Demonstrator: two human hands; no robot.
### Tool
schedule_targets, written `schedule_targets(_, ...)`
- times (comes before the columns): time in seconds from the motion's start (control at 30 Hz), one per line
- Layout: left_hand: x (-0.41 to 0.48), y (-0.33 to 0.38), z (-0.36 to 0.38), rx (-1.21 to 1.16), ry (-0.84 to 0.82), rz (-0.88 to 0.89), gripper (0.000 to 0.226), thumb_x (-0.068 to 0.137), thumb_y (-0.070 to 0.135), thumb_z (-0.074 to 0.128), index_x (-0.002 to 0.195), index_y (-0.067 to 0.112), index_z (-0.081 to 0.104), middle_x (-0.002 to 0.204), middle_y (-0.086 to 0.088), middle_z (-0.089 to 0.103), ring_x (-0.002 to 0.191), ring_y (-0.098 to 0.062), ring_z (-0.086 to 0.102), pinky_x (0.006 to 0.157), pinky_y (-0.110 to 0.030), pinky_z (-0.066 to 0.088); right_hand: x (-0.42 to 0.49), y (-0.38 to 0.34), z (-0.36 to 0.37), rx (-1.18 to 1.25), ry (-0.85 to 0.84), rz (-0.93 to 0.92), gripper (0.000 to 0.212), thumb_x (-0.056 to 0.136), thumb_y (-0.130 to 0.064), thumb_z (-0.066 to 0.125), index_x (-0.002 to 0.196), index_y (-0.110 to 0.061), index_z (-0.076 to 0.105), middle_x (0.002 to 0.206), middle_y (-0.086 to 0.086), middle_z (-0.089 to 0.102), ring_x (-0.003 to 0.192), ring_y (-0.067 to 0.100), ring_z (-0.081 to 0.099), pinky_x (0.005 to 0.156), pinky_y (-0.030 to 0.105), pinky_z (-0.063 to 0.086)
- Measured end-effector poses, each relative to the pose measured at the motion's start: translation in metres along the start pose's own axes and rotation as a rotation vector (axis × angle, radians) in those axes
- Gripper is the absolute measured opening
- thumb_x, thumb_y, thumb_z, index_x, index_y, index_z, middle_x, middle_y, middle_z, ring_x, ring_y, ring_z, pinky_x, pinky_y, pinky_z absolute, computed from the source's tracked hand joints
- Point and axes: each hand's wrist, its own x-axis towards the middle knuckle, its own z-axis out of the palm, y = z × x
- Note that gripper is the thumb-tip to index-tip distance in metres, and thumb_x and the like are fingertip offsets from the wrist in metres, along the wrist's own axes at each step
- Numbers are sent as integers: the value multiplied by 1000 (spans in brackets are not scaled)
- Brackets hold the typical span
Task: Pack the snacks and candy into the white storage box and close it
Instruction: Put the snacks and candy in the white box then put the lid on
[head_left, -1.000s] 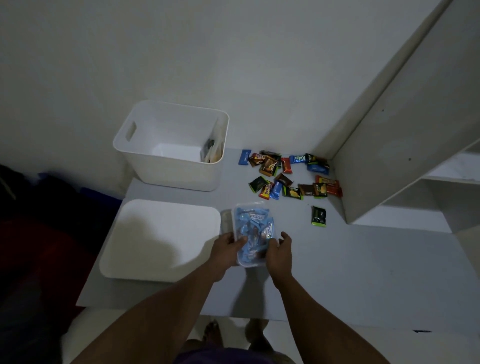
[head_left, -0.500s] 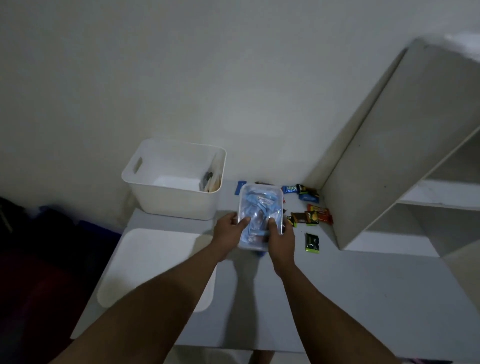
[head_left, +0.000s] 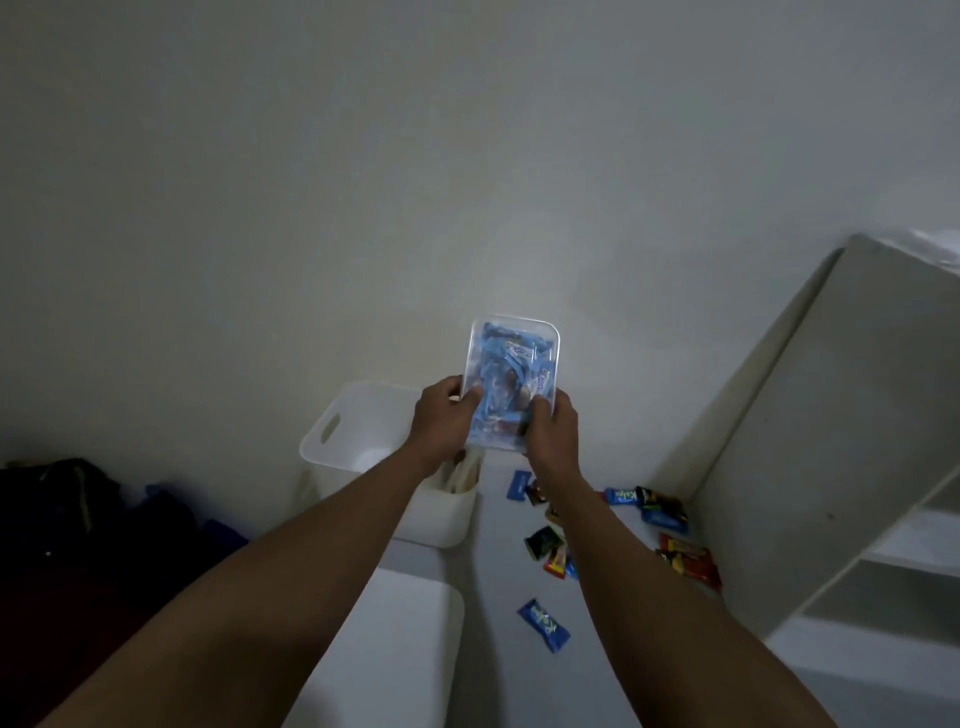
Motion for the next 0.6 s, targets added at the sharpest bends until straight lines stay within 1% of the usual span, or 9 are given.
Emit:
schedule_targets(0.1, 20, 1, -20, 23, 66, 1, 28, 91, 27, 62, 115, 15, 68, 104, -3, 74, 88, -18, 71, 85, -43, 58, 19, -2, 26, 6, -73, -23, 28, 92, -33, 43, 106, -16, 58, 99, 8, 66, 88, 19, 68, 73, 40, 60)
schedule_targets(0.17, 30, -9, -34, 49, 89, 5, 36, 85, 22, 63, 121, 17, 65, 107, 1, 72, 93, -17, 70, 89, -46, 56, 28, 5, 45, 17, -115, -37, 24, 94, -30, 42, 103, -15, 59, 94, 6, 66, 84, 20, 67, 69, 31, 58)
schedule_targets(0.23, 34, -22, -48, 102, 116, 1, 52, 87, 18, 64, 137, 20, 51, 121, 2, 65, 106, -16, 65, 97, -45, 52, 27, 13, 63, 54, -150, -41, 17, 100, -21, 43, 106, -14, 56, 91, -2, 63, 80, 14, 64, 61, 14, 49)
schedule_targets(0.3, 31, -34, -62, 134, 114, 0, 69, 92, 21, 63, 150, 31, 27, 135, -1, 56, 120, -17, 57, 101, -42, 49, 20, 25, 81, 77, -183, -17, 21, 102, -20, 43, 121, -16, 51, 100, -8, 60, 88, 9, 62, 67, 10, 47)
schedule_targets(0.37, 28, -45, -74, 209, 90, 54, 75, 96, 22, 59, 153, 36, 13, 140, -2, 50, 124, -13, 52, 100, -31, 47, 12, 36, 98, 73, -209, 21, 39, 103, -20, 42, 142, -18, 38, 114, -5, 57, 99, 13, 61, 83, 23, 51)
schedule_targets(0.4, 28, -53, -79, 273, 91, 95, 71, 98, 19, 56, 154, 32, 15, 142, -1, 48, 125, -11, 48, 101, -22, 42, 11, 44, 108, 61, -219, 36, 47, 103, -19, 42, 149, -20, 30, 114, -3, 56, 99, 16, 61, 87, 30, 52)
schedule_targets(0.47, 36, -71, -90, 359, 81, 152, 54, 99, 10, 50, 150, 17, 32, 145, -4, 46, 131, -13, 44, 99, -5, 30, 12, 54, 127, 13, -245, 64, 59, 103, -18, 41, 155, -26, 14, 102, 3, 59, 88, 27, 64, 86, 41, 53)
schedule_targets(0.53, 51, -93, -101, 408, 34, 141, 42, 99, 6, 47, 141, 10, 46, 142, -10, 51, 131, -22, 49, 98, -5, 28, 18, 68, 146, -57, -274, 80, 62, 104, -18, 40, 156, -31, 8, 98, 14, 64, 88, 39, 66, 83, 51, 56)
schedule_targets(0.6, 66, -113, -110, 431, -30, 72, 38, 100, 9, 48, 138, 10, 50, 139, -10, 55, 127, -22, 52, 95, -7, 31, 26, 84, 163, -91, -308, 132, 60, 104, -20, 39, 155, -33, 11, 110, 13, 65, 94, 36, 68, 84, 54, 55)
